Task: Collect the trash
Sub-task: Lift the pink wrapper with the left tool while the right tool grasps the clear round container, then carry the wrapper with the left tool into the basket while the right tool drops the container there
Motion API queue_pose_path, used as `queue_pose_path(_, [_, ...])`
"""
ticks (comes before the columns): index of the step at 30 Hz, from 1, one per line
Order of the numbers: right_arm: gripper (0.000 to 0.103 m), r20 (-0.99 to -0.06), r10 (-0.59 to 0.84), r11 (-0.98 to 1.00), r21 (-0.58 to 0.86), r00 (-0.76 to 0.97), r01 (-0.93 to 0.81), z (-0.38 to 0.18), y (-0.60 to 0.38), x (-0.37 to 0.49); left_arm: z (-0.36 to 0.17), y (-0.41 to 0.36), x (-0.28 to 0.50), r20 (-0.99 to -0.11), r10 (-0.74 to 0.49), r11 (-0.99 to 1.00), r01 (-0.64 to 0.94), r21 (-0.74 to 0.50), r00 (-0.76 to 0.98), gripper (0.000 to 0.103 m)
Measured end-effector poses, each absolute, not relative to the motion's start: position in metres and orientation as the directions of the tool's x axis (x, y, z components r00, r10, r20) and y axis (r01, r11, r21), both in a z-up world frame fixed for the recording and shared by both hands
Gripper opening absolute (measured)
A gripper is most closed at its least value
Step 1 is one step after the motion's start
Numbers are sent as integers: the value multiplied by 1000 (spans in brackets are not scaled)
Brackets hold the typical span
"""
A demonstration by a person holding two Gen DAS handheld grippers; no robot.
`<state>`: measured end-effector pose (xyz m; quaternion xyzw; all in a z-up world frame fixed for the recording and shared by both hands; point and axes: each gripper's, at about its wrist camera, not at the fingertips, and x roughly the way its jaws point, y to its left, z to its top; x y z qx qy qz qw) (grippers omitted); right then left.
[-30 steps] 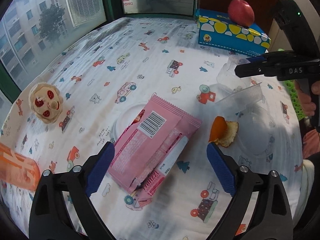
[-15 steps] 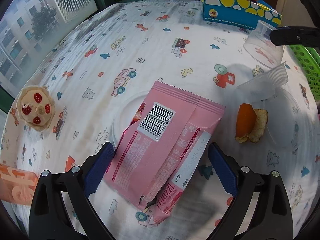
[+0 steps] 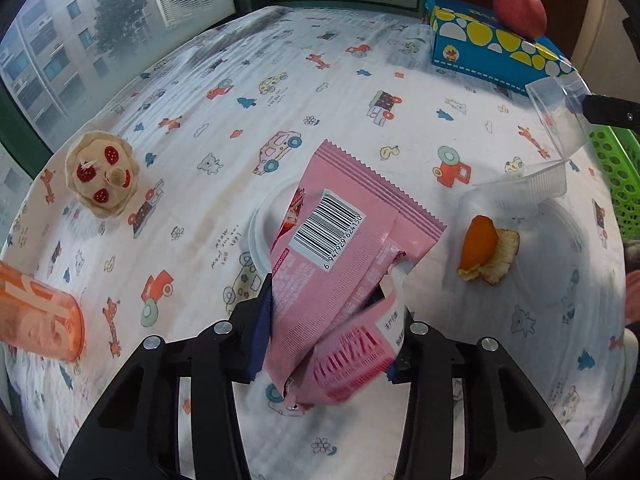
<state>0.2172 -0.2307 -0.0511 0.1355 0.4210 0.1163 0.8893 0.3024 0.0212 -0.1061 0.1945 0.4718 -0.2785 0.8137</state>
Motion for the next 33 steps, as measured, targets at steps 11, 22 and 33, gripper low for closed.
queue_pose_path(11, [50, -679, 328, 929, 356, 657, -96, -30, -243, 176, -77, 20, 252, -852, -314, 818, 575, -19, 420, 29])
queue_pose_path(22, [50, -663, 290, 937, 344, 690, -63, -17, -278, 113, -41, -22, 201, -816, -412, 806, 579, -119, 405, 29])
queue_pose_path(33, [50, -677, 170, 953, 298, 716, 54, -13, -349, 48, -25, -87, 160, -791, -496, 753, 632, -185, 358, 29])
